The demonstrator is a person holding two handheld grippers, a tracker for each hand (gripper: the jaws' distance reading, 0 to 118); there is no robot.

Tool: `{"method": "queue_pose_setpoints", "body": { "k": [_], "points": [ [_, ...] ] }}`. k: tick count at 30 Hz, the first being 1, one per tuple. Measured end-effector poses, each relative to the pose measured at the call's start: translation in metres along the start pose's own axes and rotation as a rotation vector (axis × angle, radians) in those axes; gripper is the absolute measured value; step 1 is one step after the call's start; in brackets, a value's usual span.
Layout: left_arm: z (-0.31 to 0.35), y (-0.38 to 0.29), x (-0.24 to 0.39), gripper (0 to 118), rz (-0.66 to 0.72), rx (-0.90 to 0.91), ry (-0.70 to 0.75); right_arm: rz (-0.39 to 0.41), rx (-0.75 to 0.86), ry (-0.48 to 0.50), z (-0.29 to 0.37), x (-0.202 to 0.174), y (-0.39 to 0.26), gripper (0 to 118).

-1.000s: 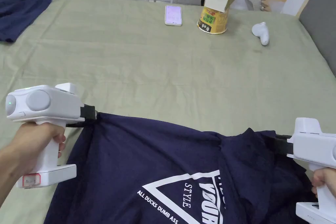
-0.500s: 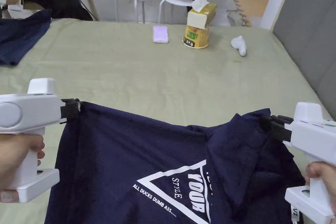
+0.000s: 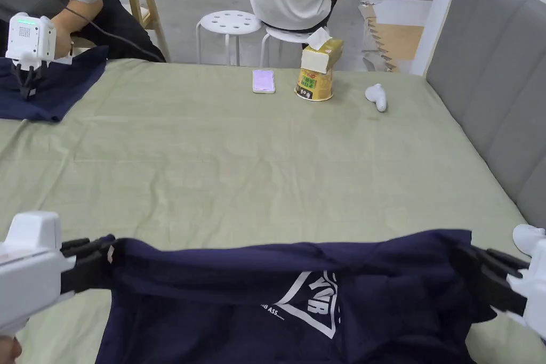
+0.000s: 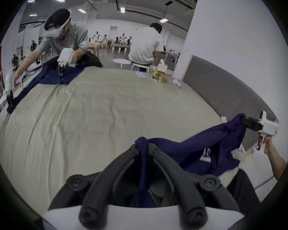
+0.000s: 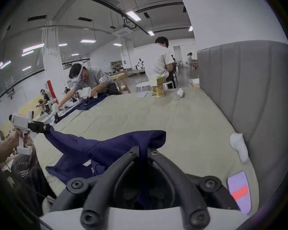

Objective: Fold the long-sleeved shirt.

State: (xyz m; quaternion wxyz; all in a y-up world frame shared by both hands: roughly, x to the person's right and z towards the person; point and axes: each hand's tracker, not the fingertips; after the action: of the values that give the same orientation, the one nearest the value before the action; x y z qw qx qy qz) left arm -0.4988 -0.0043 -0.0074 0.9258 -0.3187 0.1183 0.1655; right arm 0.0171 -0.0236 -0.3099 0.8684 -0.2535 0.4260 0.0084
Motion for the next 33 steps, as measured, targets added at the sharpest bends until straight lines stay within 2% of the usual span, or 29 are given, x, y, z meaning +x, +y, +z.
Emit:
{"method": "queue_pose_setpoints", "body": {
  "k": [4,7,10,12,13,15,19,20,21,22,23,24,25,26,28,30,33],
  "points": [
    [0.004,-0.045,0.002,13,-0.017,-0.121,0.005,0.011,-0.1,-0.006,0.019,-0.004,-0.045,6],
    [-0.003,-0.073,0.001,13,-0.024,-0.221,0.036,-0.025,-0.208,0.004,0.02,0.002,-0.081,6],
    [-0.022,-0.088,-0.001,13,-0.015,-0.309,0.044,0.026,-0.37,-0.042,0.005,0.004,-0.107,6],
    [-0.04,-0.096,-0.004,13,-0.051,-0.379,0.072,0.007,-0.409,-0.014,-0.008,0.006,-0.117,6],
    [-0.046,-0.098,-0.003,13,-0.064,-0.381,0.102,0.013,-0.41,-0.029,-0.013,0.006,-0.118,6],
    [-0.058,-0.102,-0.006,13,-0.014,-0.436,0.112,0.005,-0.419,-0.037,-0.02,0.005,-0.119,6],
    [-0.06,-0.113,-0.007,14,0.016,-0.393,0.12,-0.001,-0.436,-0.056,-0.024,0.002,-0.119,6],
    [-0.056,-0.115,-0.005,21,0.025,-0.376,0.126,0.001,-0.433,-0.057,-0.022,0.003,-0.117,9],
    [-0.053,-0.113,-0.004,33,0.026,-0.374,0.139,0.002,-0.425,-0.061,-0.019,0.003,-0.115,17],
    [-0.048,-0.111,-0.003,52,0.036,-0.333,0.178,-0.022,-0.411,-0.089,-0.015,0.003,-0.109,28],
    [-0.039,-0.106,-0.003,79,0.043,-0.293,0.203,-0.031,-0.398,-0.141,-0.009,-0.001,-0.1,56],
    [-0.027,-0.1,0.0,96,0.051,-0.262,0.187,-0.031,-0.381,-0.164,-0.003,-0.003,-0.092,87],
    [-0.017,-0.094,0.002,107,0.073,-0.22,0.17,-0.025,-0.339,-0.18,0.003,-0.006,-0.084,114],
    [-0.001,-0.086,0.005,111,0.104,-0.158,0.16,-0.05,-0.263,-0.172,0.014,-0.011,-0.075,117],
    [0.027,-0.066,0.011,111,0.153,-0.029,0.156,-0.072,-0.151,-0.174,0.024,-0.026,-0.053,117],
    [0.045,-0.048,0.02,111,0.156,0.086,0.177,-0.049,-0.049,-0.168,0.026,-0.042,-0.036,118],
    [0.048,-0.026,0.042,111,0.116,0.165,0.225,0.019,0.051,-0.193,0.014,-0.066,-0.015,118]
  ]
}}
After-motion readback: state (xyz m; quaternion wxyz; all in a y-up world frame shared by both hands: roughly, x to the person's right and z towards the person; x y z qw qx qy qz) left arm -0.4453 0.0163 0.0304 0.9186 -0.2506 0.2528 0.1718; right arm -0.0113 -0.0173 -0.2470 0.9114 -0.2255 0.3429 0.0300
